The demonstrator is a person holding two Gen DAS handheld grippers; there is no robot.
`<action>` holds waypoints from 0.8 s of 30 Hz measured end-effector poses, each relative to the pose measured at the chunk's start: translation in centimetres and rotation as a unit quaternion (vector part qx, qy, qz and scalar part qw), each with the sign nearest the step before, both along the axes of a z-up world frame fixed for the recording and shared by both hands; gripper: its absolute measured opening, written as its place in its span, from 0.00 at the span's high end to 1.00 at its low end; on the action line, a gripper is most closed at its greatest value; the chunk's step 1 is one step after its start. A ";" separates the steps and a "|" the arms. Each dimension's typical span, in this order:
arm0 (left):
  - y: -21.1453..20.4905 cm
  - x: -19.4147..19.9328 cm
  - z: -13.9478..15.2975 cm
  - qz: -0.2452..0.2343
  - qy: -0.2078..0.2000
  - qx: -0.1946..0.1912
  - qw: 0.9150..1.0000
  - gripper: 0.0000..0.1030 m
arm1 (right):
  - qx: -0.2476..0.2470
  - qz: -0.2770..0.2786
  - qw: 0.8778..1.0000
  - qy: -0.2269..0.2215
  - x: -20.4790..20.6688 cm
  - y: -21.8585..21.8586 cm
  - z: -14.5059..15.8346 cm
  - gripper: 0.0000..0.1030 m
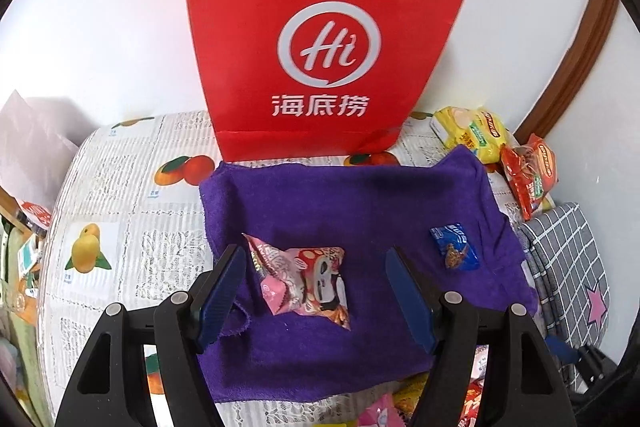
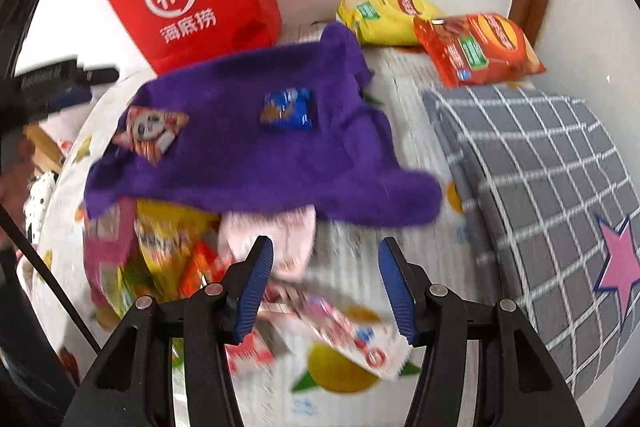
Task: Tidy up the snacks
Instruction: 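Grasp the pink strawberry-bear stick packet from the pile with the right tool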
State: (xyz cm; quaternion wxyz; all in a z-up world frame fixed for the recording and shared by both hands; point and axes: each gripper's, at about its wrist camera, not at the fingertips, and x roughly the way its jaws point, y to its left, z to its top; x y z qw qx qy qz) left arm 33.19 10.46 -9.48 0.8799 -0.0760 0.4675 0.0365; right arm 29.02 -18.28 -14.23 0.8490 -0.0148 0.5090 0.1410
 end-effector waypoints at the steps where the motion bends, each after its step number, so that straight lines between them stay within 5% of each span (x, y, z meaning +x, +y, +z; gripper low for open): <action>1: -0.2 -0.1 0.2 -0.003 -0.002 0.003 1.000 0.31 | 0.004 0.009 1.000 0.000 -0.6 -0.3 -0.3 0.46; 15: 0.0 -0.6 1.4 0.002 -0.019 0.012 1.000 0.31 | -0.084 0.092 0.992 -0.017 -2.8 1.4 -4.5 0.46; 16: 0.0 -0.6 1.4 0.004 -0.018 0.015 1.000 0.31 | -0.081 0.091 0.993 -0.011 -2.9 1.1 -4.5 0.51; 17: 0.0 -0.6 1.5 0.005 -0.019 0.017 1.000 0.31 | -0.074 0.086 0.993 -0.009 -3.2 0.8 -4.5 0.68; 19: 0.0 -0.7 1.6 0.006 -0.019 0.018 1.000 0.31 | -0.062 0.083 0.995 -0.001 -4.0 0.1 -4.3 0.80; 24: -0.5 -0.8 1.7 0.001 -0.022 0.020 1.000 0.31 | -0.050 0.068 0.996 0.018 -6.5 -1.1 -4.0 0.77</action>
